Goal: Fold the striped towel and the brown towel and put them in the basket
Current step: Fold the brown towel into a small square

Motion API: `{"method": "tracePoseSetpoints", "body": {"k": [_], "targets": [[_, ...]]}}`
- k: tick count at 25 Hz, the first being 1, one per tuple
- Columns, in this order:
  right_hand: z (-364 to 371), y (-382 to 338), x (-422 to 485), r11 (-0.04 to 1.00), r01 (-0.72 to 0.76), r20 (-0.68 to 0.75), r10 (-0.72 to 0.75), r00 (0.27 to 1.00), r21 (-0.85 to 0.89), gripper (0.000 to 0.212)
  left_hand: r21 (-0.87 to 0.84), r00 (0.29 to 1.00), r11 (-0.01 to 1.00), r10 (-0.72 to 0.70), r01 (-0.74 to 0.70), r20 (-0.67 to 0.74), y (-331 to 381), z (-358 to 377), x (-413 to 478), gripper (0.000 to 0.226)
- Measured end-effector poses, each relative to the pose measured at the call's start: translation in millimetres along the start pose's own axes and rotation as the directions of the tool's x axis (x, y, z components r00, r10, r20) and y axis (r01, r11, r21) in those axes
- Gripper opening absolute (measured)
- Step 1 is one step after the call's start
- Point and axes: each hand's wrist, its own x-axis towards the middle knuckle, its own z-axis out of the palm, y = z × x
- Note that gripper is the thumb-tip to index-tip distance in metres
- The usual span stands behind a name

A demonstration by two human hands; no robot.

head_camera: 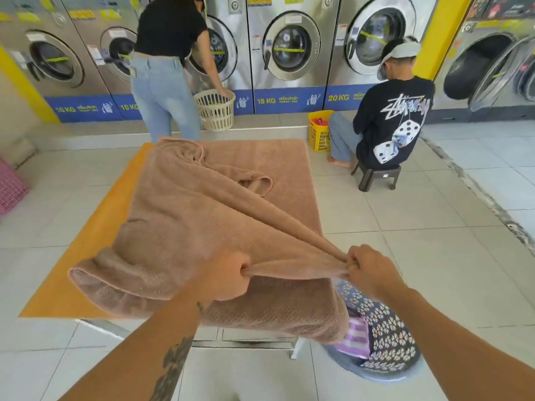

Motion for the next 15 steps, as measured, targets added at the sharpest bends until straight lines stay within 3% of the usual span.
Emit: {"method": "tracePoseSetpoints", "body": {"k": [1, 2, 6, 9, 11, 15], "targets": [[3.9, 11.6, 1.0, 0.999, -0.009, 0.172, 0.017, 0.985, -0.044, 0.009, 0.041, 0.989, 0.997, -0.075, 0.07, 0.127, 7.2, 18.8, -3.6, 0.012], [6.7, 18.9, 1.1, 0.998, 0.012, 0.238, 0.003, 0.971, -0.063, 0.007, 0.048, 0.974, 0.991, -0.134, 0.127, 0.182, 11.3, 34.8, -8.4, 0.011], [8.7, 48.6, 0.3, 0.999, 0.034, 0.129, -0.029, 0.991, -0.033, 0.012, 0.03, 0.948, 0.97, -0.242, 0.241, 0.205, 34.2, 55.6, -14.0, 0.003], [16.7, 62.8, -4.4, 0.986, 0.146, 0.431, -0.096, 0.897, -0.082, 0.02, 0.085, 0.923, 0.971, -0.239, 0.224, 0.302, 43.1, 59.1, -14.6, 0.02], [12.4, 62.0, 2.9, 0.99, 0.142, 0.462, -0.13, 0.877, 0.01, 0.018, 0.025, 0.931, 0.96, -0.275, 0.277, 0.241, 44.8, 58.8, -11.4, 0.022], [-13.2, 39.8, 36.1, 0.978, 0.045, 0.34, -0.114, 0.934, 0.206, 0.034, -0.036, 0.957, 0.956, -0.291, 0.291, 0.005, 58.4, 29.4, 9.9, 0.022]]}}
